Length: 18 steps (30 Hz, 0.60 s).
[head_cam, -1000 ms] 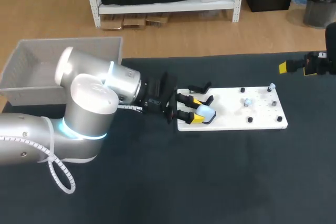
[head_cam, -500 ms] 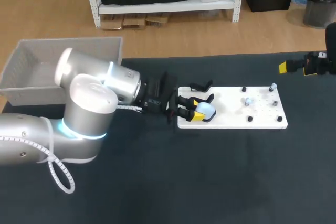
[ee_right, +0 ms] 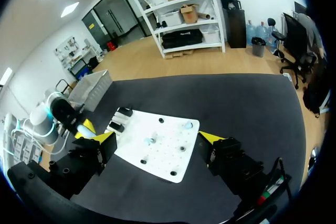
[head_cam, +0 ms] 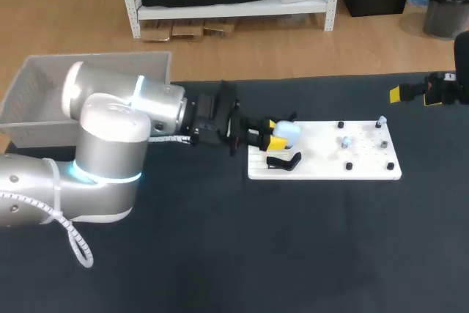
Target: Pick up each earbud case from the left stands, insert the matching earbuds, close the lid, and place the case in the box.
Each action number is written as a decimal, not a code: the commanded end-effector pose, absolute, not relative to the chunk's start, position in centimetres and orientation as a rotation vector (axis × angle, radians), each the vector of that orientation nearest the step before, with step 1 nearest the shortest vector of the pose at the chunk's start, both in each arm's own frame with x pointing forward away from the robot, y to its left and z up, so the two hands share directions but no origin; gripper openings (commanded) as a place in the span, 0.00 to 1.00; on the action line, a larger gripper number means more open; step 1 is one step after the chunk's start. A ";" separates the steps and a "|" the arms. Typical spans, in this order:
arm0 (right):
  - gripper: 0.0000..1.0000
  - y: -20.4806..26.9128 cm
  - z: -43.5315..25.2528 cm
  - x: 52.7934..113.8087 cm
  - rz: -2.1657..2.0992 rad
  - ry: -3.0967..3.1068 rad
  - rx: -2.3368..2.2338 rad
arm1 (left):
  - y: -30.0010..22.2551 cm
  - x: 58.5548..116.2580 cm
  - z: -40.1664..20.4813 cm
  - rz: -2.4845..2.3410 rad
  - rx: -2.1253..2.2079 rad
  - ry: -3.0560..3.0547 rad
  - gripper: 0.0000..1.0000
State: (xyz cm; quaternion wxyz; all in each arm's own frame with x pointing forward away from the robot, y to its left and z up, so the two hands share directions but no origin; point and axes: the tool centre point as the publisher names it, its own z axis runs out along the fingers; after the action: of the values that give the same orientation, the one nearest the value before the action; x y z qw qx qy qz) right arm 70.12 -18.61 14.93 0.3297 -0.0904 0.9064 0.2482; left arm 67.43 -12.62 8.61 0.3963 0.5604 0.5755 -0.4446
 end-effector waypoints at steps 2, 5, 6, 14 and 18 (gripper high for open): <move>1.00 -18.6 15.0 70.1 0.649 2.372 -0.237 | -11.0 66.4 11.1 -1.083 1.298 1.443 0.00; 1.00 -18.6 15.0 70.1 0.649 2.372 -0.237 | -10.5 66.3 11.9 -1.087 1.271 1.431 0.00; 1.00 -18.6 15.0 70.1 0.649 2.372 -0.237 | -10.3 66.3 12.2 -1.087 1.270 1.424 0.00; 1.00 -18.6 15.0 70.1 0.649 2.372 -0.237 | -10.1 66.2 12.5 -1.085 1.273 1.416 0.00; 1.00 -18.6 15.0 70.1 0.649 2.372 -0.237 | -10.1 66.2 12.5 -1.085 1.273 1.416 0.00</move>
State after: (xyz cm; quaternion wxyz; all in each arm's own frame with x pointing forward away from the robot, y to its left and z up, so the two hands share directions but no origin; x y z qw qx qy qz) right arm 70.12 -18.61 14.93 0.3297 -0.0904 0.9064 0.2482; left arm 66.46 -9.99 12.59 0.4481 0.5235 0.5702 -0.4473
